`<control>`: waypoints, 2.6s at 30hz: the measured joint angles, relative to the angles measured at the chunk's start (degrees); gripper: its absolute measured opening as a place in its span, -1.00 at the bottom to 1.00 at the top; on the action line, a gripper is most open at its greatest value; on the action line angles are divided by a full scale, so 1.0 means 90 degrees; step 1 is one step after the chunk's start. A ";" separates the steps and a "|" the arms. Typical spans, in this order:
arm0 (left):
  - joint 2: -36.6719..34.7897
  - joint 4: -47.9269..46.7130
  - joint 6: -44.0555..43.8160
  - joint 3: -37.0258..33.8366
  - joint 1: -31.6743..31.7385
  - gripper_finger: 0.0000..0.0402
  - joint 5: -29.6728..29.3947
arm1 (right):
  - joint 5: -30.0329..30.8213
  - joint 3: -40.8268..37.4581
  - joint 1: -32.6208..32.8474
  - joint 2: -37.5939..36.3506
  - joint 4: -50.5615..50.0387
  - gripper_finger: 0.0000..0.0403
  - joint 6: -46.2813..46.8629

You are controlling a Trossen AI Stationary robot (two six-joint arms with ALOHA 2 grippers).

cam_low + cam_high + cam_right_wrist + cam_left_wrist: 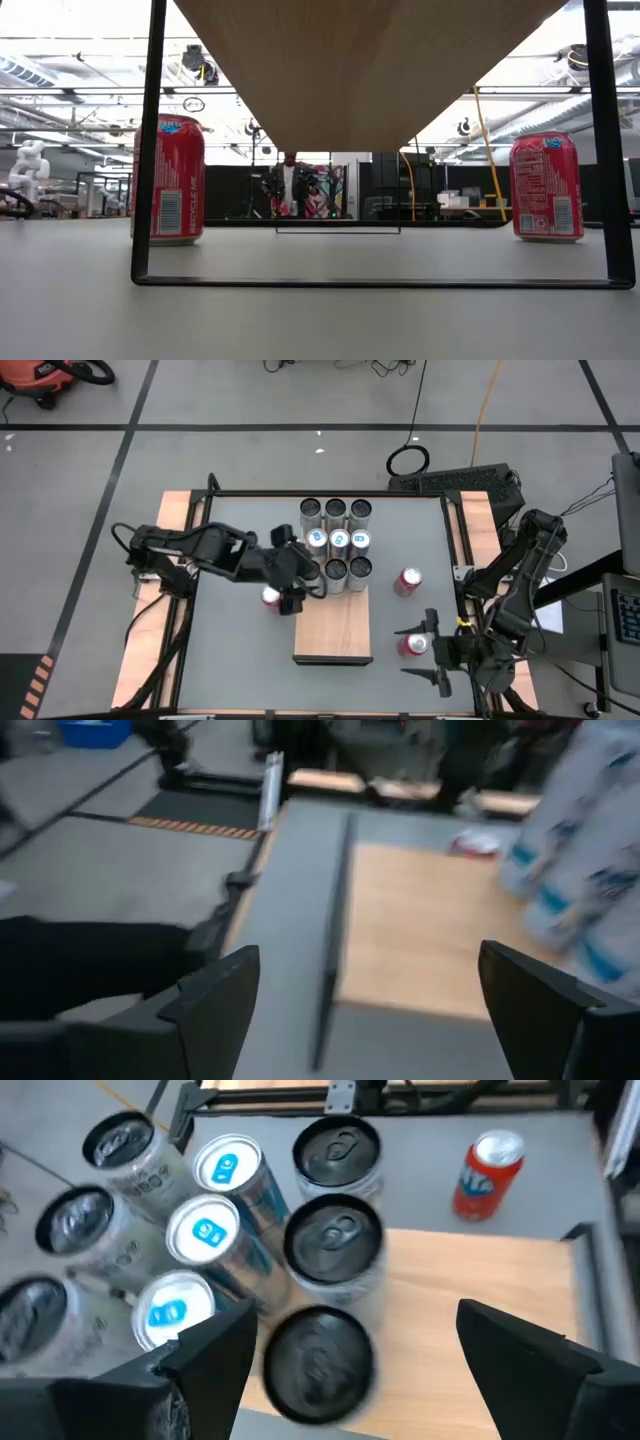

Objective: Place canned beverage on shelf
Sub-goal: Put the bottom red soda can on the shelf

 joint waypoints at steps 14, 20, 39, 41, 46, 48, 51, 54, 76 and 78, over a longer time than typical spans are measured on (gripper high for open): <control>-0.0039 -0.0436 -0.1970 -0.0389 -0.1995 0.64 -0.2293 | -0.1761 0.0359 0.0022 0.0022 -0.2360 0.56 0.1969; -0.0034 0.0057 -0.2719 -0.1295 -0.2607 0.64 -0.3031 | -0.2131 0.0362 -0.0111 0.0040 -0.3614 0.56 0.2730; -0.0035 0.1514 -0.5167 -0.3595 -0.3105 0.64 -0.5003 | -0.3241 0.0362 -0.0976 0.0658 -0.3676 0.84 0.2497; -0.0037 0.1600 -0.5239 -0.3681 -0.3098 0.64 -0.4998 | -0.3261 0.0362 -0.1013 0.0696 -0.3680 0.89 0.2554; -0.0035 0.1893 -0.5247 -0.3866 -0.3098 0.64 -0.4954 | -0.3558 0.0268 -0.1123 0.0962 -0.3706 0.91 0.2630; -0.0035 0.1958 -0.5248 -0.3919 -0.3100 0.64 -0.4928 | -0.3662 0.0143 -0.1151 0.1059 -0.3709 0.91 0.2645; -0.0035 0.2186 -0.5238 -0.3957 -0.3100 0.64 -0.4903 | -0.3796 0.0018 -0.1194 0.1192 -0.3694 0.91 0.2709; -0.0035 0.2249 -0.5203 -0.3960 -0.3118 0.64 -0.4892 | -0.3928 0.0014 -0.1227 0.1321 -0.3670 0.89 0.2791; -0.0035 0.2516 -0.5239 -0.3962 -0.3122 0.64 -0.4856 | -0.4585 0.0021 -0.1362 0.1554 -0.3546 0.15 0.2891; -0.0035 0.2619 -0.5209 -0.3962 -0.3112 0.64 -0.4683 | -0.4648 0.0104 -0.1362 0.1554 -0.3569 0.13 0.2907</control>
